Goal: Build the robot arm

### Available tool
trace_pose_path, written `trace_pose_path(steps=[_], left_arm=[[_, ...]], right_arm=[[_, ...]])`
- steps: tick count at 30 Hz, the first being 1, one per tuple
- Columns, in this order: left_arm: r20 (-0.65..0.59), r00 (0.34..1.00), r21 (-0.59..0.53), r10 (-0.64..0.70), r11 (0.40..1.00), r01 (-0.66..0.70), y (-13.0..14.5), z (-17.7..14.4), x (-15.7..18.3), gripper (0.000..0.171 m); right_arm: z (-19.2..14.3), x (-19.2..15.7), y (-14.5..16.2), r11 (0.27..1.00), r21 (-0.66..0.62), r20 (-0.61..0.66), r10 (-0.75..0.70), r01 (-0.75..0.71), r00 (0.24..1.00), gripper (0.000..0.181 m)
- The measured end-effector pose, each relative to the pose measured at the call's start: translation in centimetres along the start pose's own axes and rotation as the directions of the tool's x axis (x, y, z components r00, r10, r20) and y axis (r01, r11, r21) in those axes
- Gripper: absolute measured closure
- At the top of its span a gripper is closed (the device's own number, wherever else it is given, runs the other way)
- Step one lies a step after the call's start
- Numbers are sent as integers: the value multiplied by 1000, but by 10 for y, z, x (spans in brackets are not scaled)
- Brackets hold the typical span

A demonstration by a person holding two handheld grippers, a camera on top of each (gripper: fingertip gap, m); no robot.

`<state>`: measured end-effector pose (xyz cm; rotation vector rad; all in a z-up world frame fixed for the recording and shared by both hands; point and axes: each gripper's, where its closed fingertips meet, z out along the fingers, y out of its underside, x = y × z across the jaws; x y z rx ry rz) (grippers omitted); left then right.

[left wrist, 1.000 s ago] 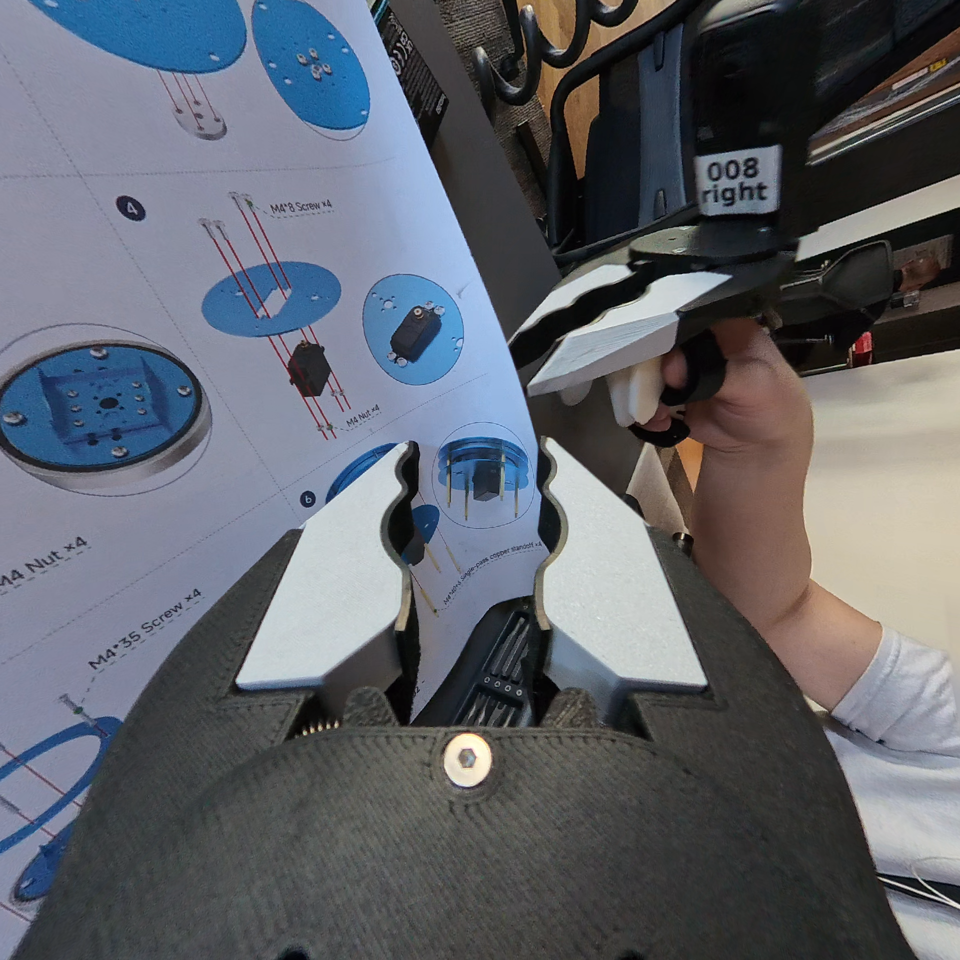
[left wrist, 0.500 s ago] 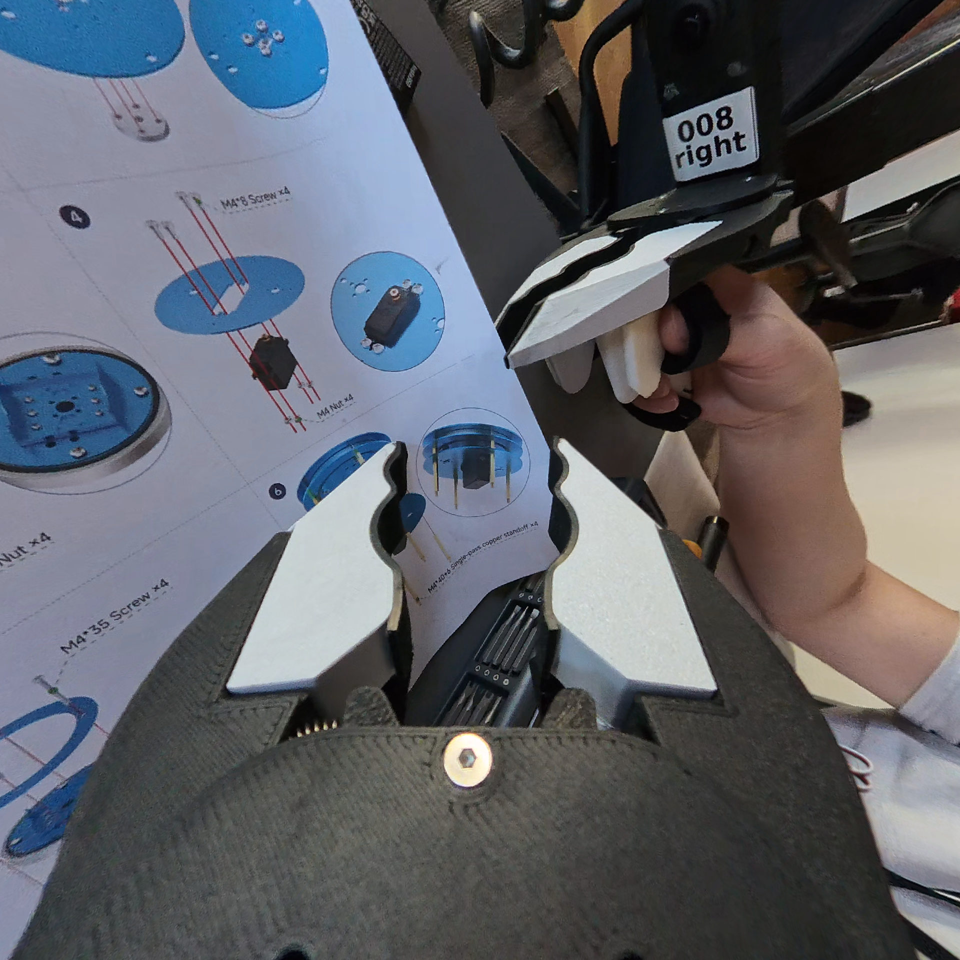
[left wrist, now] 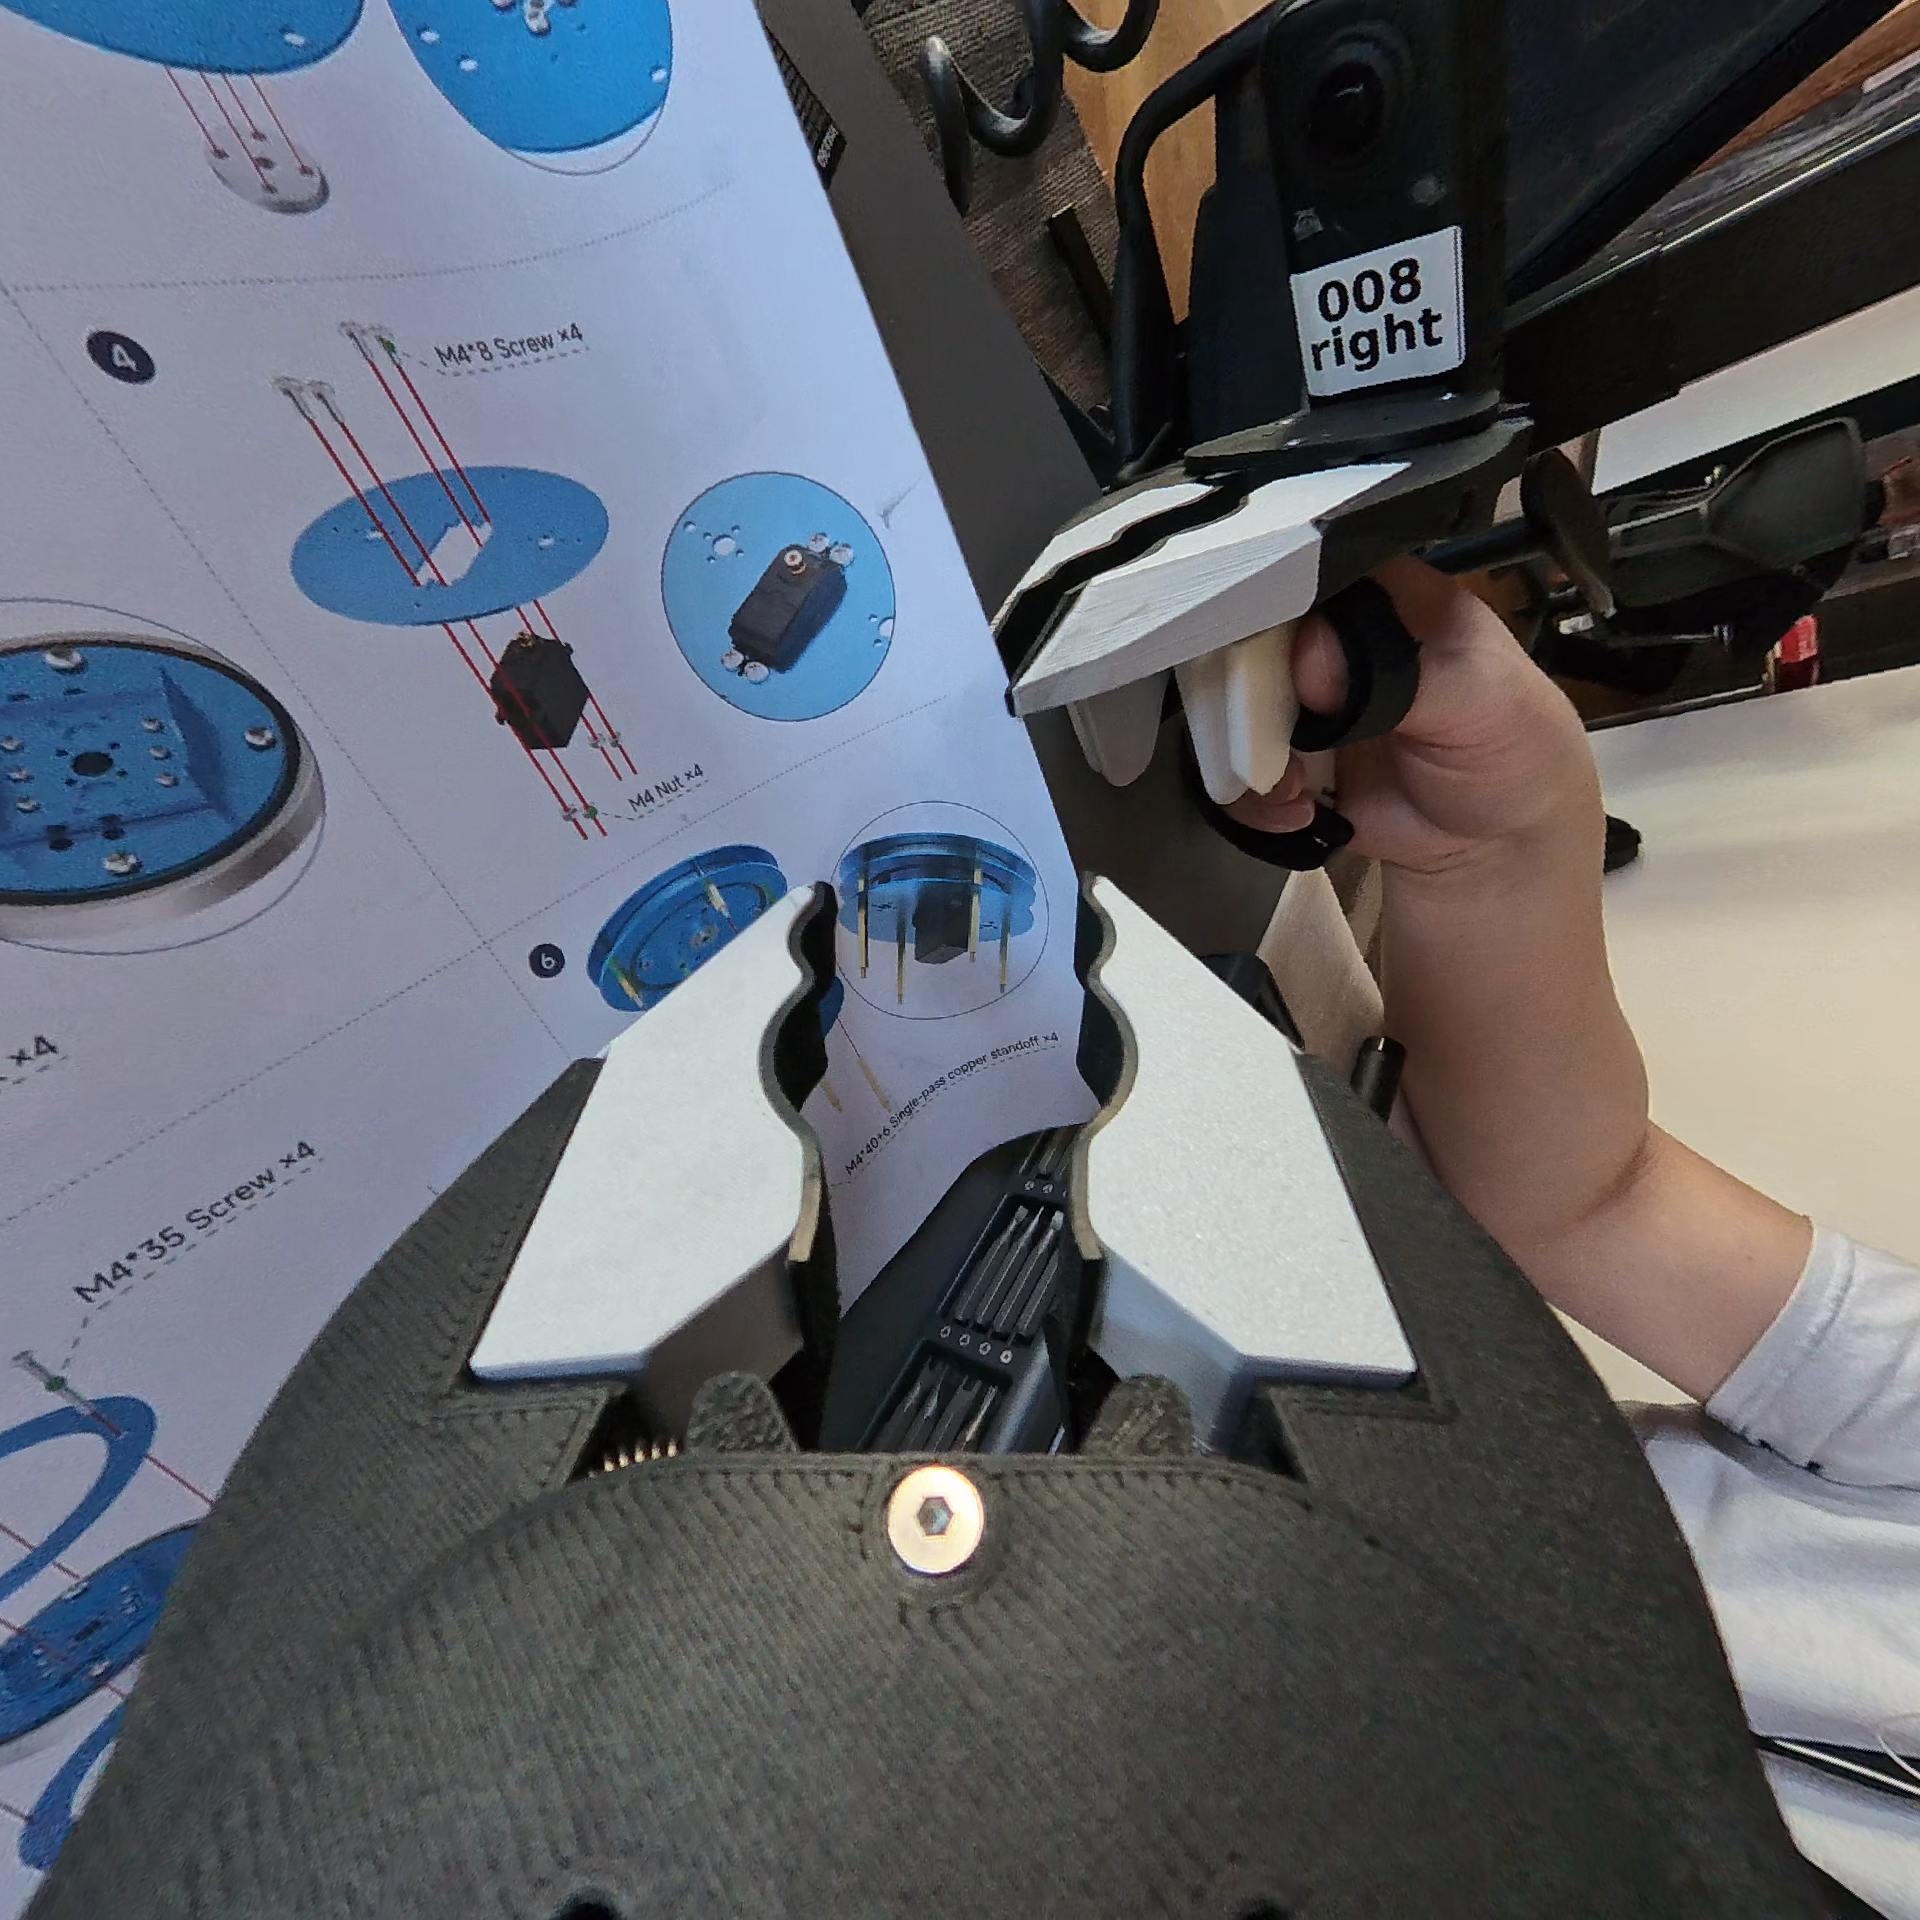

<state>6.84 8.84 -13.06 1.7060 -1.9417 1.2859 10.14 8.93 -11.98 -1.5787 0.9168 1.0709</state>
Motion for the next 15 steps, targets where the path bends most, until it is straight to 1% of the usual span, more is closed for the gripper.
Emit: trace_pose_path(steps=[2,5,10,13,15], left_arm=[[-10,1000,-3,-6,1000,6,2,0,0,131],[-29,999,5,-20,1000,20,2,-1,0,132],[-18,1000,14,-8,1000,9,2,-2,2,124],[50,998,14,28,999,-29,2,-1,4,116],[146,986,16,80,996,-83,1,-2,2,114]], right_arm=[[0,0,0,1000,2,2,2,-2,1000,177],[0,0,0,1000,2,5,3,-3,1000,177],[1,1,2,1000,-15,-3,-5,4,1000,178],[0,1,0,1000,-4,-8,-12,12,1000,181],[0,-1,-2,1000,7,-2,-16,16,1000,181]])
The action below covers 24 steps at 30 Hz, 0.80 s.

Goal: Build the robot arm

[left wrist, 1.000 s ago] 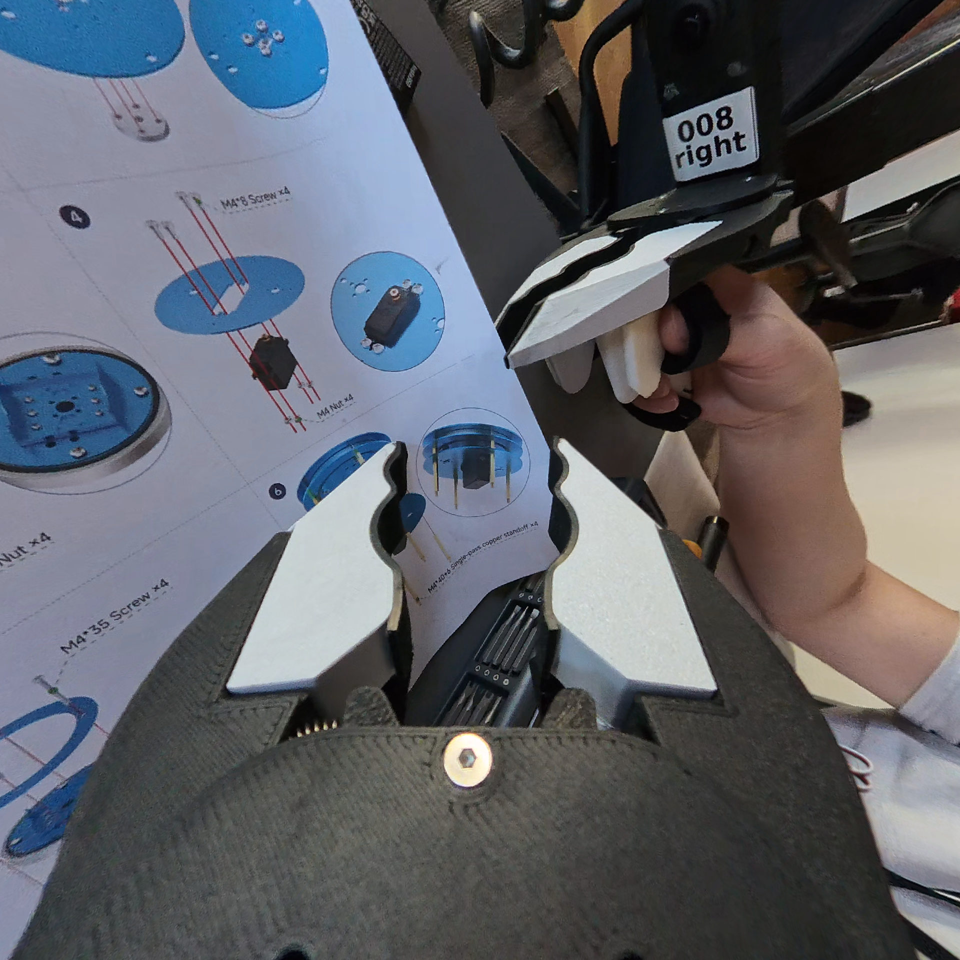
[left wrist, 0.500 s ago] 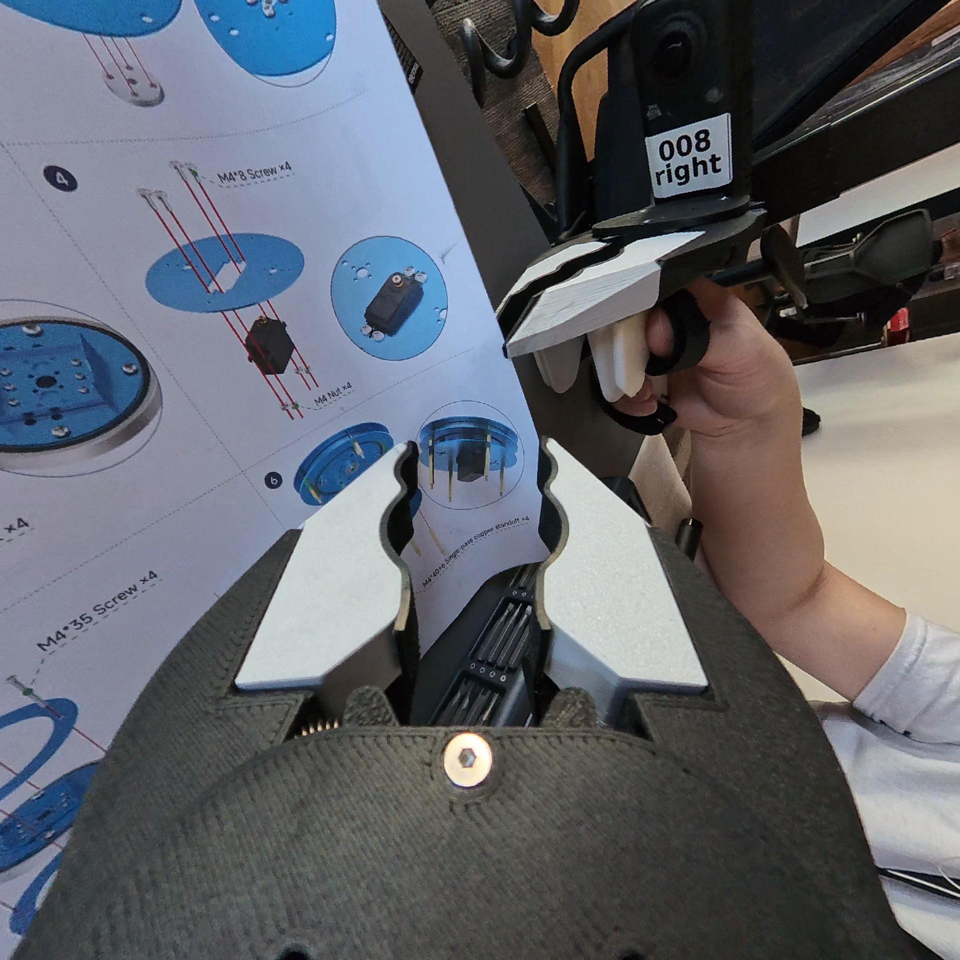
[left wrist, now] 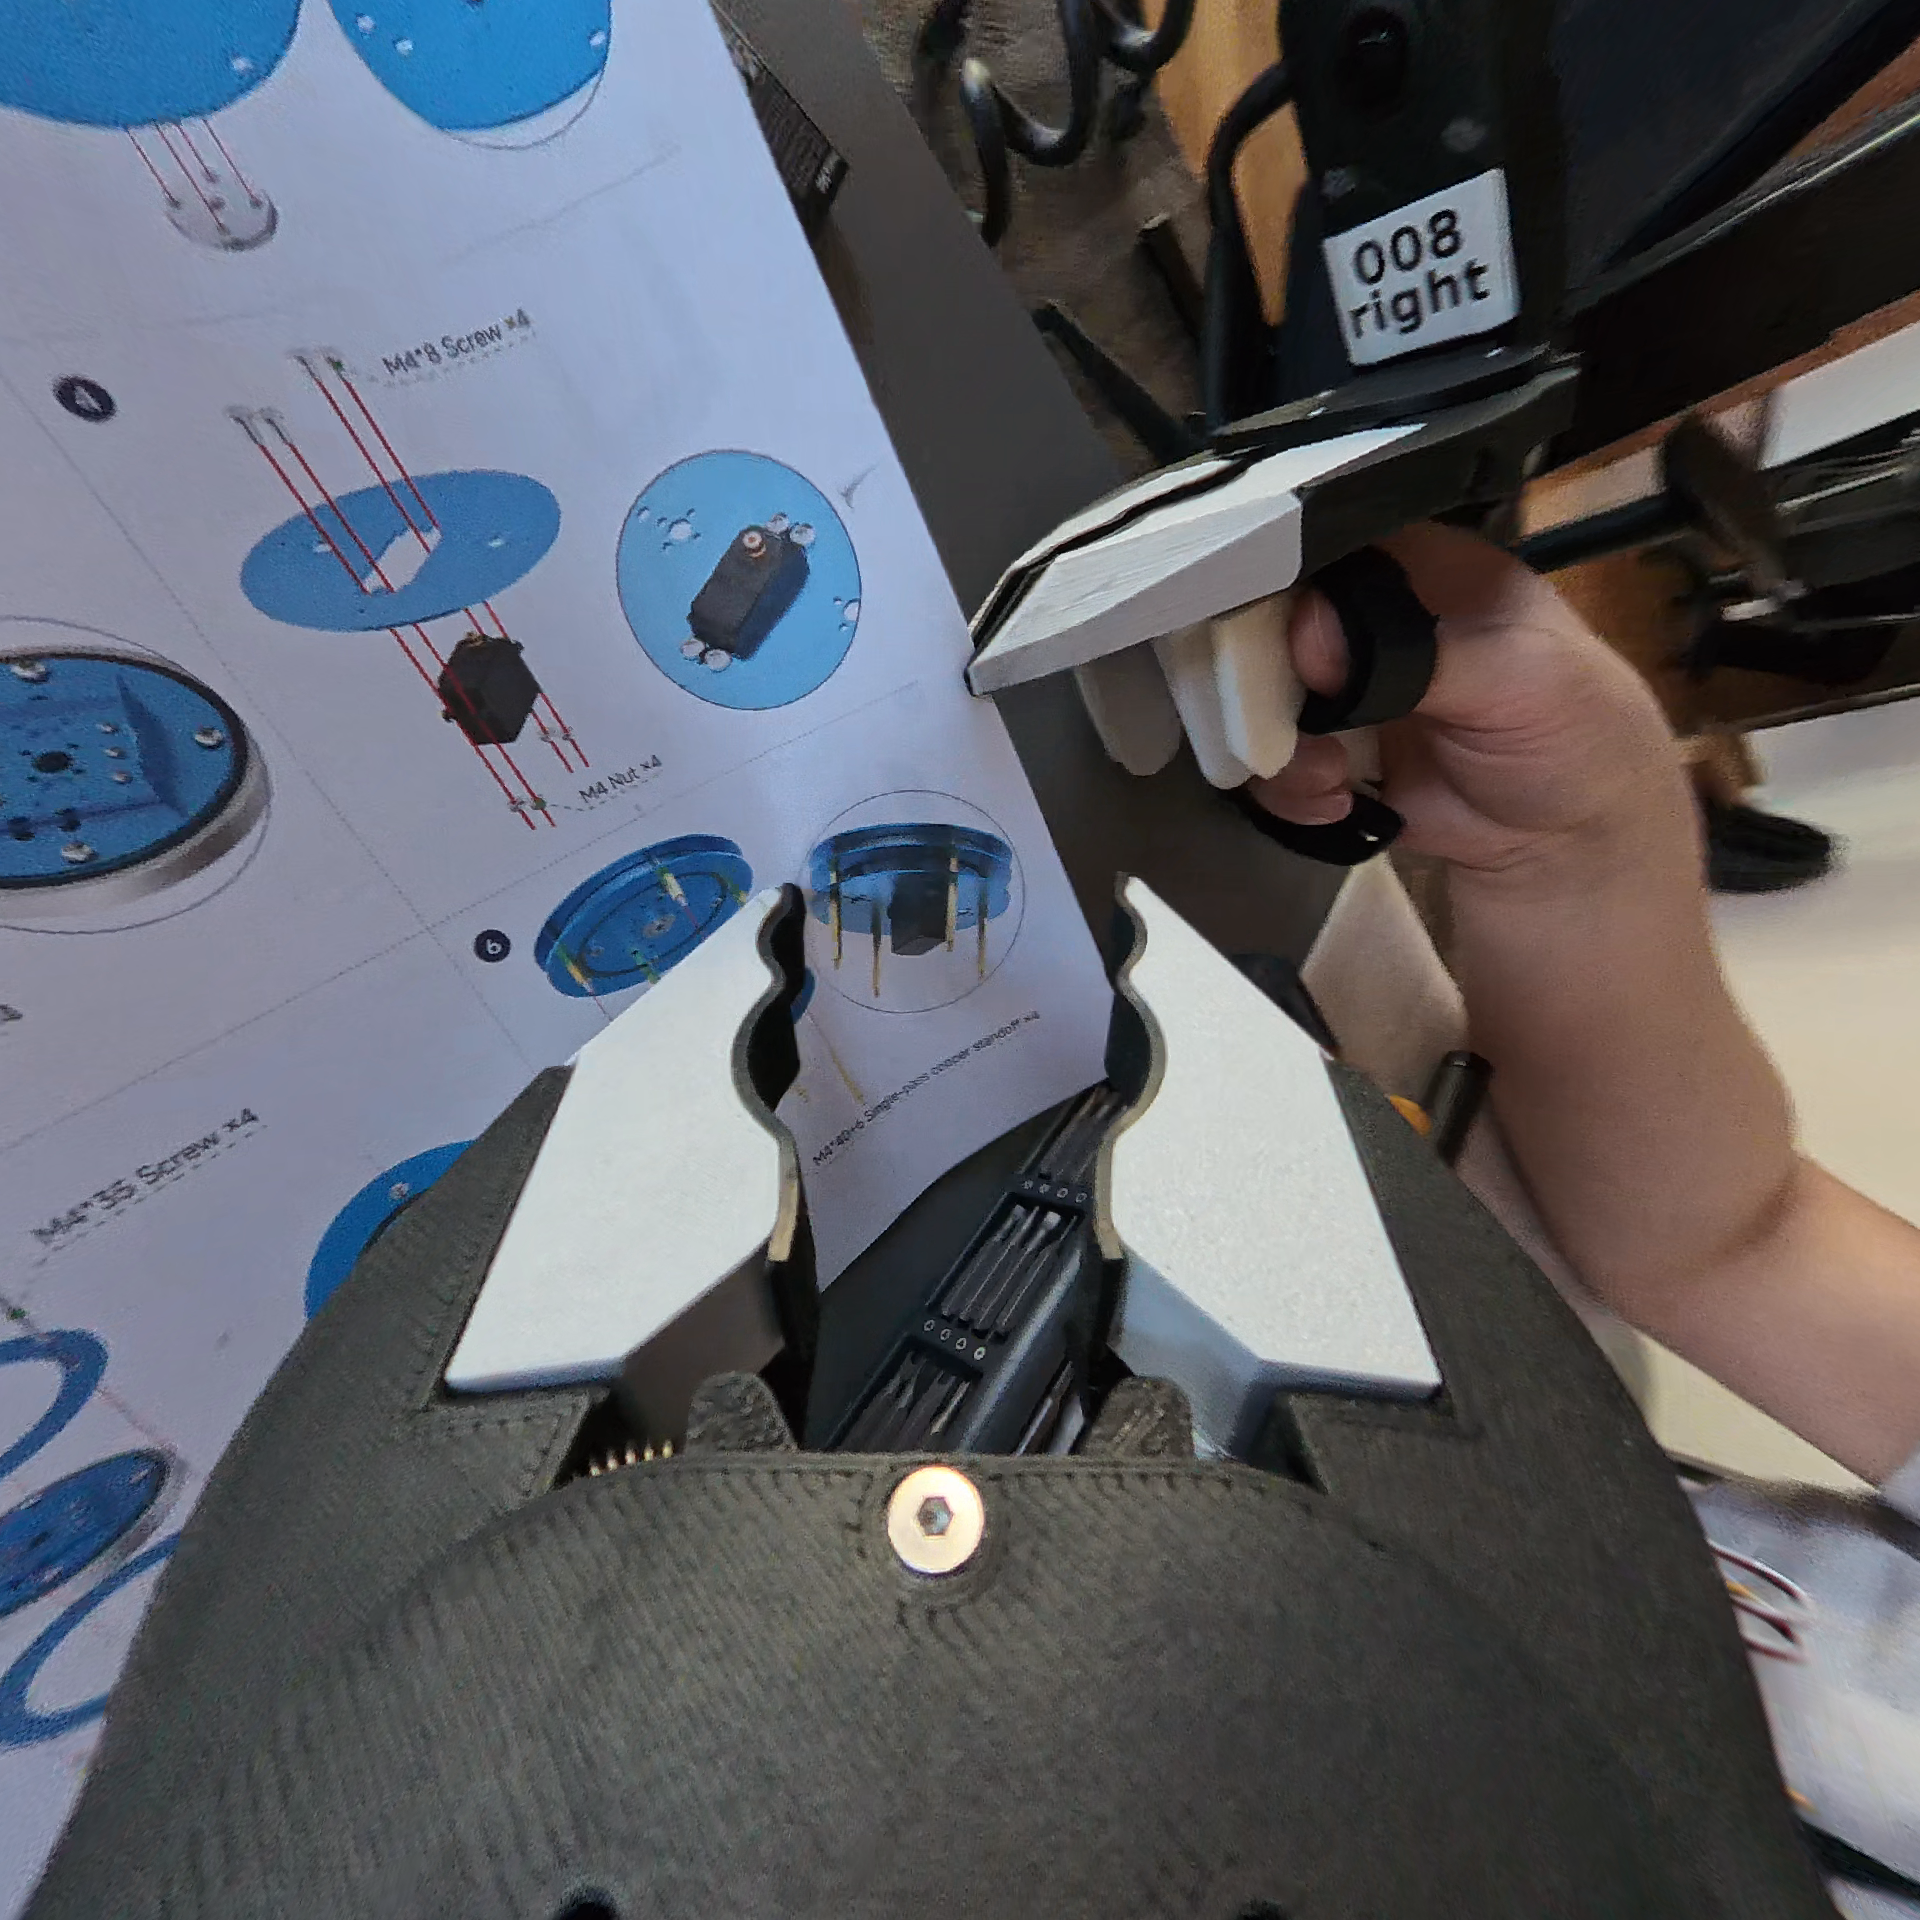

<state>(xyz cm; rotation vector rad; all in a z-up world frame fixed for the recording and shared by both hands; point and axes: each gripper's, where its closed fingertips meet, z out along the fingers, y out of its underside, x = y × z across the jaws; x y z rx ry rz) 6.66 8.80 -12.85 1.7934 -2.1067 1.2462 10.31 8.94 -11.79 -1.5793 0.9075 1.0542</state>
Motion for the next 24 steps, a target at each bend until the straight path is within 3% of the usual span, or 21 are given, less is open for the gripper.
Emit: trace_pose_path(steps=[8,14,21,24], left_arm=[[289,933,-46,215,976,-211,1,4,1,100],[244,922,-24,301,952,-304,8,-2,27,94],[202,895,15,399,912,-410,14,-21,33,91],[246,825,-32,509,855,-518,22,-28,26,92]], right_arm=[[-2,-13,-7,999,42,61,8,-10,998,181],[-13,-23,-17,994,98,140,27,-42,990,181],[-24,-24,-27,985,147,199,59,-89,978,181],[-28,-24,-30,979,163,234,78,-118,969,181]])
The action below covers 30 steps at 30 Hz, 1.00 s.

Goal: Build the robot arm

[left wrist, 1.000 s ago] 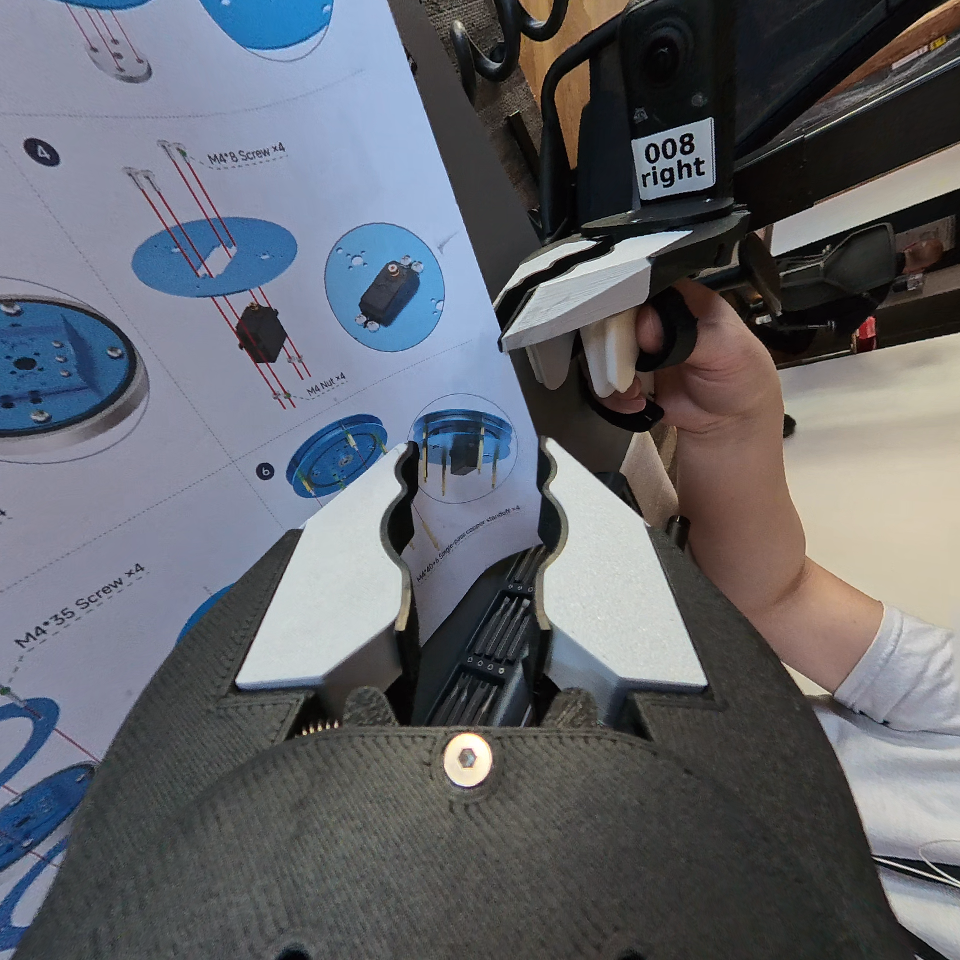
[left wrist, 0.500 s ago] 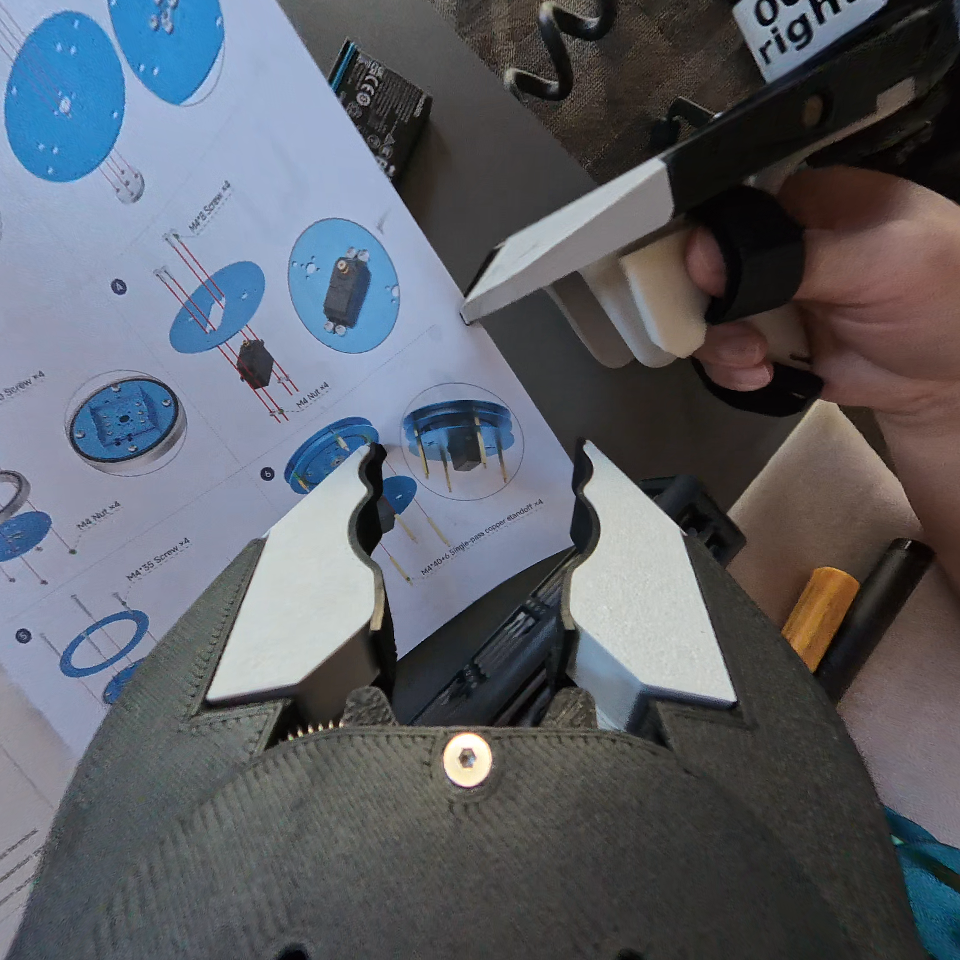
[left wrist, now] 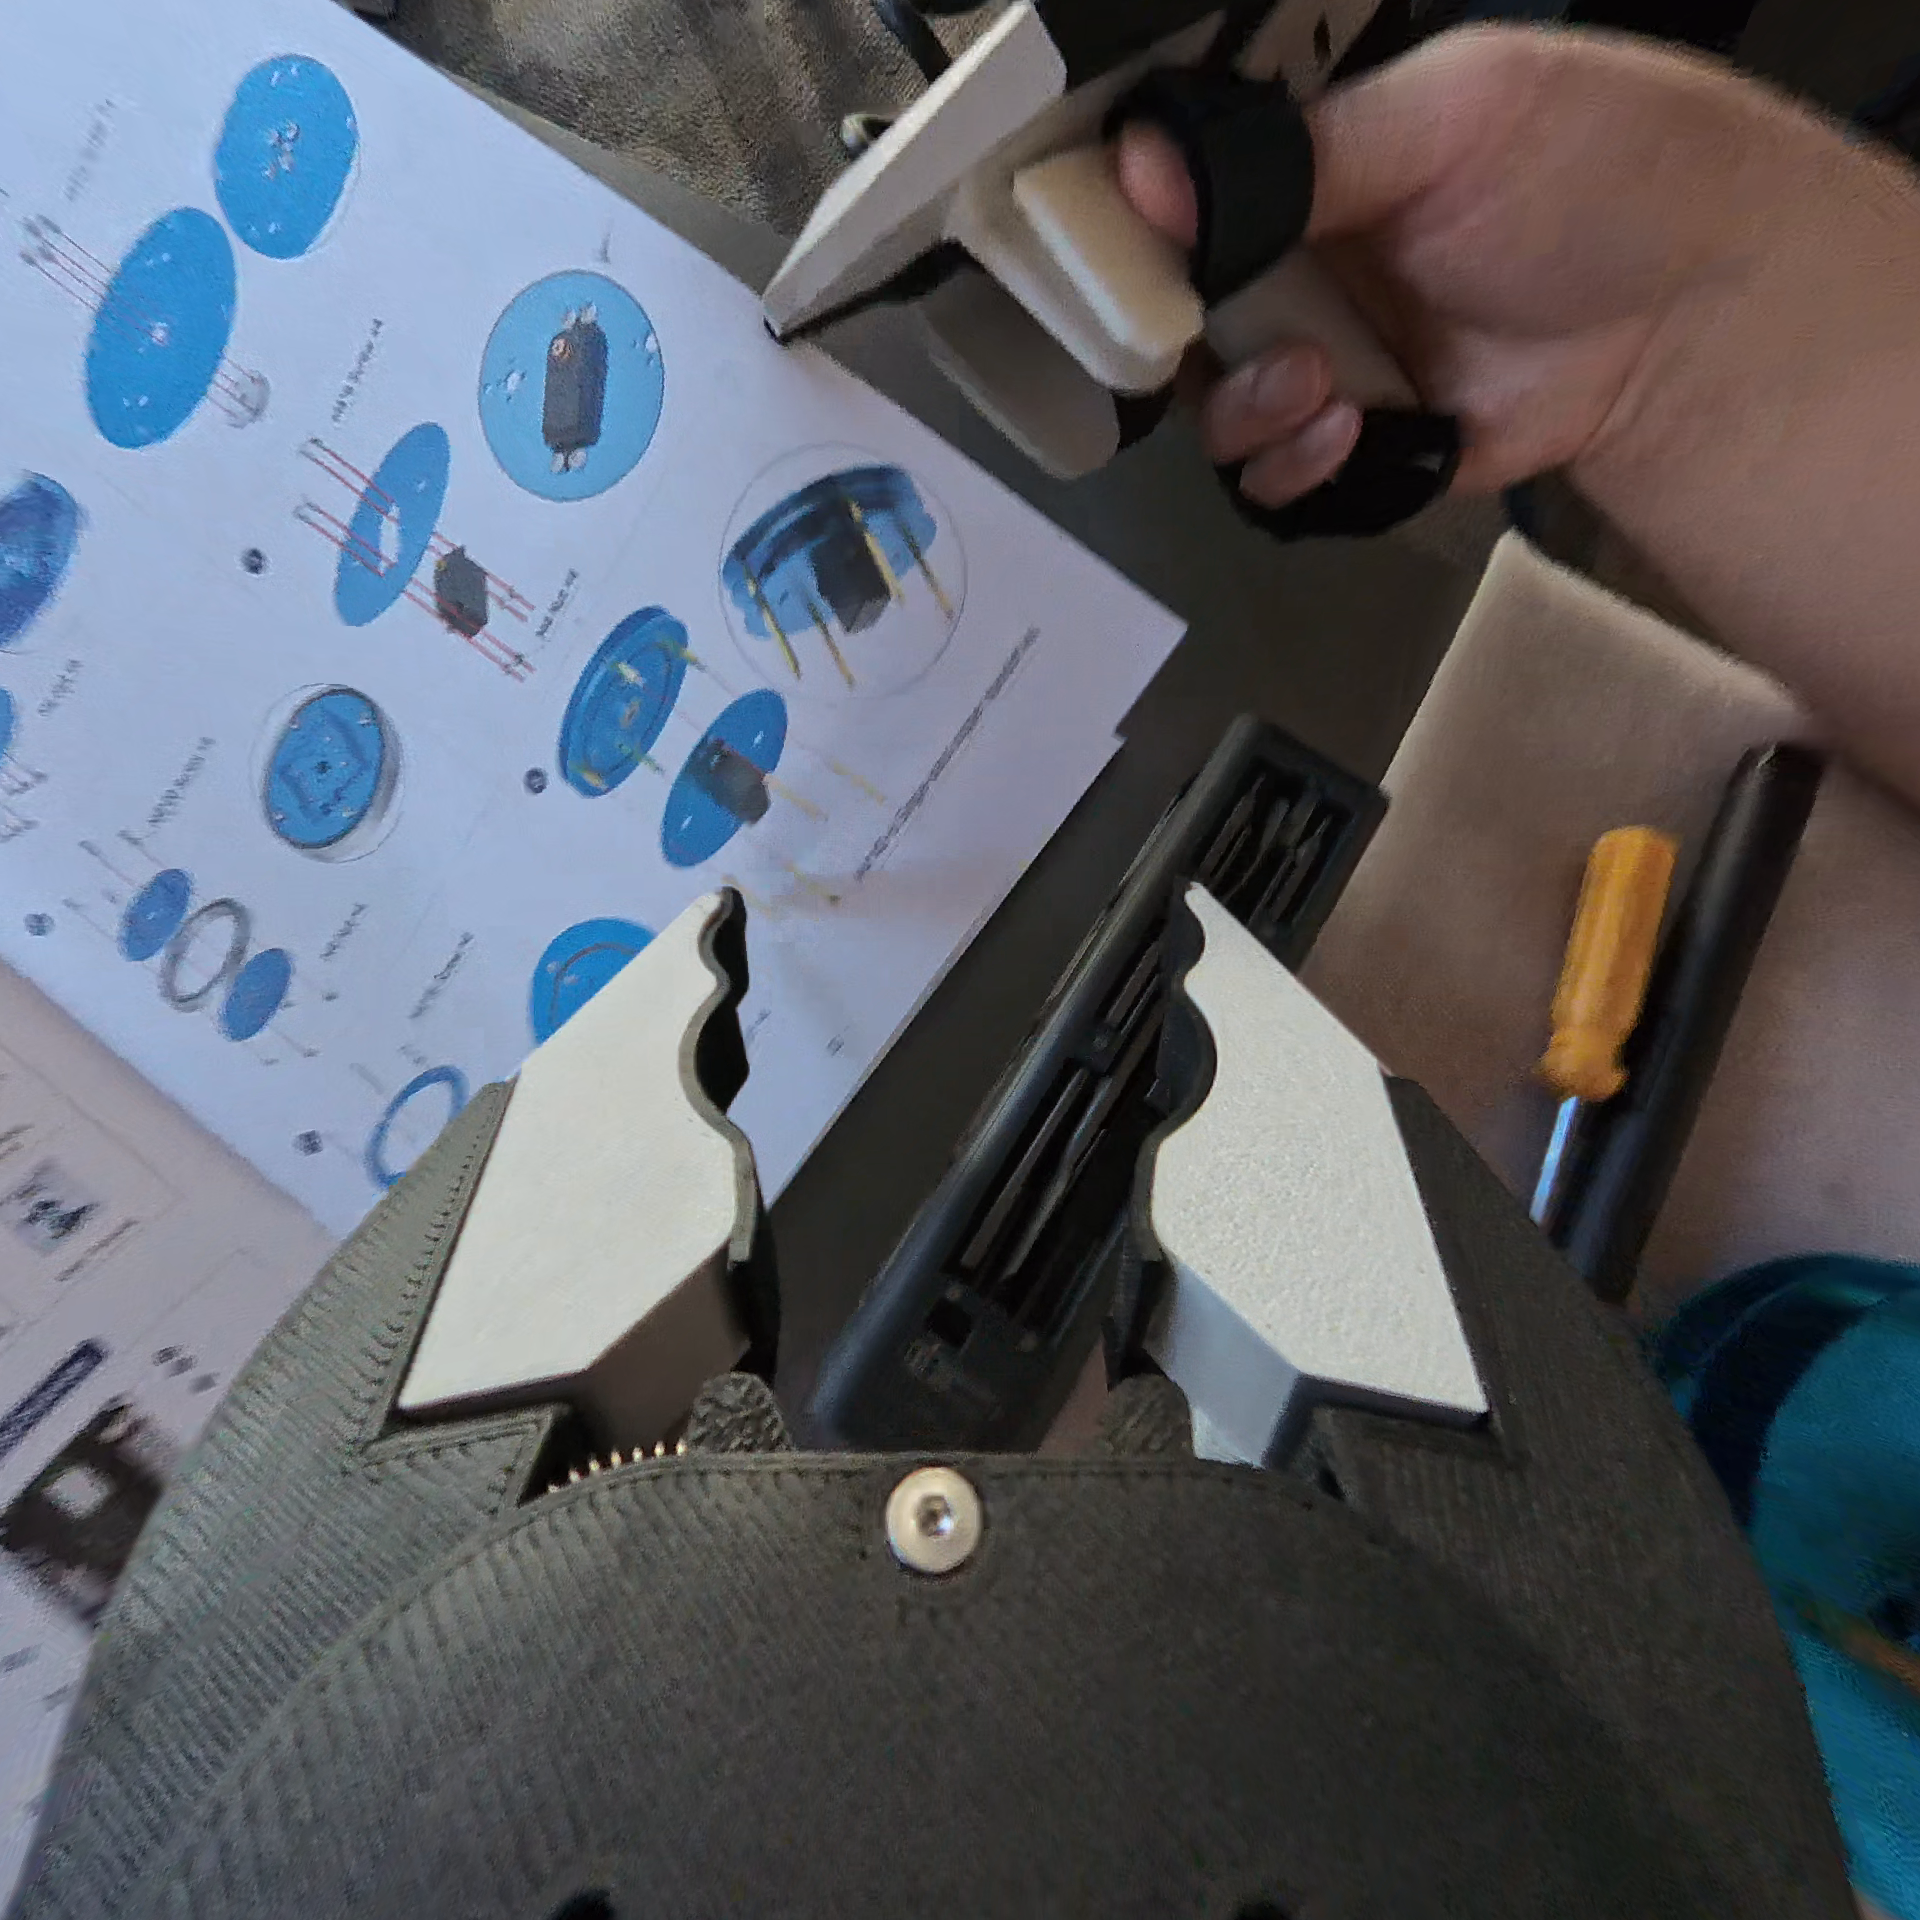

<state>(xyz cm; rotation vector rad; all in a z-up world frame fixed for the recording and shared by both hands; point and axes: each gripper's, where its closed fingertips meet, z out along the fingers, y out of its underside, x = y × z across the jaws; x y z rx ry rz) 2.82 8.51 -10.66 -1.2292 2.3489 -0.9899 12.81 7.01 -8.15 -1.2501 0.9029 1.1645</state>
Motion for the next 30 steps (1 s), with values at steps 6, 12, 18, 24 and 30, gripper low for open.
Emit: trace_pose_path(steps=[6,12,18,24,30], left_arm=[[185,948,-54,258,966,-253,8,-9,-10,97],[240,916,-65,323,946,-317,-4,-1,-7,110],[273,915,-54,296,955,-293,-8,8,-13,115],[246,932,4,265,961,-275,-13,1,-5,151],[304,948,156,98,976,-151,-25,-34,-25,171]], right_arm=[[-1,-1,-1,1000,7,28,25,-25,999,181],[0,-7,-1,1000,9,56,29,-29,998,181],[-1,-9,-3,999,18,71,33,-35,997,181],[-1,-17,-5,1000,26,109,12,-15,994,181],[7,-39,-5,989,31,152,-151,148,977,171]])
